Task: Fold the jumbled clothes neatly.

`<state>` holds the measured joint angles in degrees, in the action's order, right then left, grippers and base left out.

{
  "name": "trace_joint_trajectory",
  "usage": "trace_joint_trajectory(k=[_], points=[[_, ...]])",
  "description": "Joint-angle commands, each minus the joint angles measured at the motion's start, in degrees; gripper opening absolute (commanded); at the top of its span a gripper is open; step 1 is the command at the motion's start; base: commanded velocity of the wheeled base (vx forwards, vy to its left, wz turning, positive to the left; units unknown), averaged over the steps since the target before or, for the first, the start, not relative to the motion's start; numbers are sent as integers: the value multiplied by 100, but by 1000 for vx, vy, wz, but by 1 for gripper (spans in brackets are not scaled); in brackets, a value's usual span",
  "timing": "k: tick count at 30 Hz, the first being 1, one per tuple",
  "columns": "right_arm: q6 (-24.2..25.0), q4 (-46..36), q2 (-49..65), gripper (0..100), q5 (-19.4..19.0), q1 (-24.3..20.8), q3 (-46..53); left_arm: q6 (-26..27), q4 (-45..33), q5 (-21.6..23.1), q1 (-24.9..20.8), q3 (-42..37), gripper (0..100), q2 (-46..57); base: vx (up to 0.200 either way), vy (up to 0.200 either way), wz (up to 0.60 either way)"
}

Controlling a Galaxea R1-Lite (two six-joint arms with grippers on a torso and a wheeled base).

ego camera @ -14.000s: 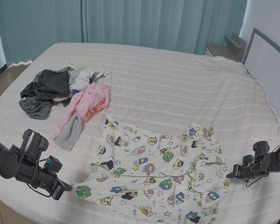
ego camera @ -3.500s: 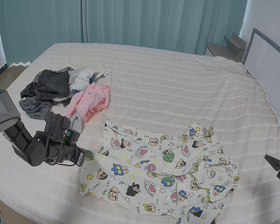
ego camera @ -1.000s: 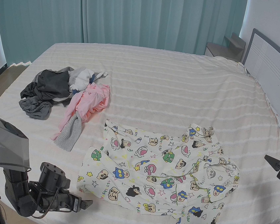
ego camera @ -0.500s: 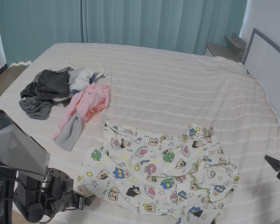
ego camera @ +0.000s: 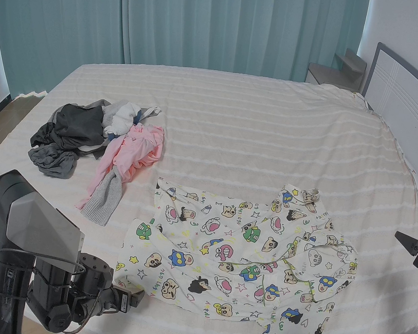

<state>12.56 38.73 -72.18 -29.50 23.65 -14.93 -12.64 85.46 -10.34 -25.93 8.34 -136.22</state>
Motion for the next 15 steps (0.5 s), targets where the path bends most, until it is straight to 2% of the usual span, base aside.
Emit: trace_joint_trajectory(k=[1,5,9,10,15], points=[[1,3,2,100,-3,-1,-1,-1,-3,-3,0,36,100,-28,0,0,0],[1,3,2,100,-3,-1,-1,25,94,49,-9,-122,100,25,0,0,0],[1,3,-7,100,-3,-1,-1,368,331,58,18,-289,100,-10,0,0,0],[1,3,-7,100,-3,-1,-1,605,446,58,44,-350,100,-63,0,0,0],[1,3,-7,100,-3,-1,-1,921,454,49,27,-289,100,-89,0,0,0]])
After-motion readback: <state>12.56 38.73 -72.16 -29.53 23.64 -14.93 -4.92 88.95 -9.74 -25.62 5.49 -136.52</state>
